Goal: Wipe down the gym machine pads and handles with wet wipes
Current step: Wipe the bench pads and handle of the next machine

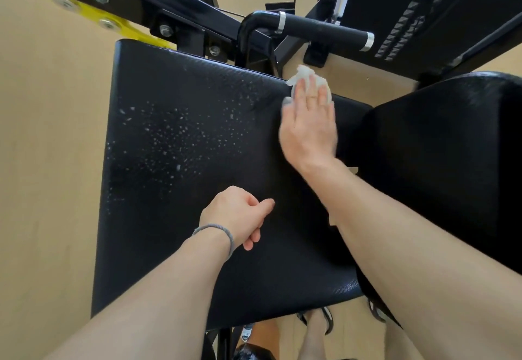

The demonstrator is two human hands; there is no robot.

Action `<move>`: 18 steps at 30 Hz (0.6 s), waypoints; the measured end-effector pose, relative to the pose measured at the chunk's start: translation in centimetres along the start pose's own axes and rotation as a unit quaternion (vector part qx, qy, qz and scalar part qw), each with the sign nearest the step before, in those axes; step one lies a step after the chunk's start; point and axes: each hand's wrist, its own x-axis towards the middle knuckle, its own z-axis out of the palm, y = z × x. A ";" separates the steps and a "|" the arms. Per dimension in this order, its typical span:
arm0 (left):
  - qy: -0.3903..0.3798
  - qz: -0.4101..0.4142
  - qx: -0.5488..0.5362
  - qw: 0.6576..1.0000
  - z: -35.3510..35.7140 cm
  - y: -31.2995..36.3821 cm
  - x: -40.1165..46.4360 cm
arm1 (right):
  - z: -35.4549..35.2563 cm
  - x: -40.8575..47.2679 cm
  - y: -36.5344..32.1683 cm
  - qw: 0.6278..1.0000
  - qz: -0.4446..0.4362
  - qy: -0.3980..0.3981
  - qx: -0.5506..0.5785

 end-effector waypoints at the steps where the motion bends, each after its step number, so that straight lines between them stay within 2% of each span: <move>1: -0.001 -0.006 -0.002 1.000 0.0 0.1 0.0 | 0.3 -0.5 -1.8 0.999 -0.034 -0.005 0.016; 2: -0.002 -0.015 -0.008 1.000 0.0 0.1 0.1 | 0.9 -1.7 -3.6 0.993 -0.109 -0.033 0.010; 4: -0.003 -0.040 -0.029 0.999 -0.1 0.2 0.2 | 1.6 -4.4 -5.6 0.953 -0.286 -0.098 -0.032; 6: -0.006 -0.038 -0.030 0.999 -0.1 0.2 0.3 | 1.0 -4.2 -4.7 0.921 -0.364 -0.111 -0.086; 7: -0.006 -0.024 -0.020 1.000 0.1 0.1 0.3 | 0.8 -3.0 -3.7 0.924 -0.356 -0.093 -0.108; 8: -0.003 -0.011 -0.008 1.000 0.1 0.0 0.3 | 0.5 -1.6 -2.6 0.940 -0.310 -0.072 -0.120; 10: 0.002 0.001 0.006 1.000 0.1 -0.1 0.1 | -0.2 0.6 -0.4 0.987 -0.129 -0.040 -0.086; 11: 0.008 0.004 0.008 1.000 0.1 -0.1 0.1 | -0.2 0.9 0.1 0.996 -0.054 -0.027 -0.067; 12: 0.010 0.002 0.008 1.000 0.2 0.0 0.1 | 0.1 0.4 -0.7 0.998 -0.026 -0.007 -0.065; 13: 0.009 -0.008 0.006 1.000 0.2 0.0 0.1 | 0.7 -0.7 -2.0 0.996 -0.050 0.009 -0.073; 14: 0.002 -0.023 0.002 1.000 0.3 -0.1 0.3 | 1.6 -2.2 -3.4 0.990 -0.116 0.005 -0.077; 16: -0.025 -0.061 0.022 0.998 0.5 -0.2 0.7 | 2.3 -5.6 -6.2 0.953 -0.288 -0.071 -0.060; 18: -0.030 -0.070 0.034 0.997 0.5 -0.1 0.9 | 1.2 -6.5 -6.5 0.907 -0.384 -0.159 -0.062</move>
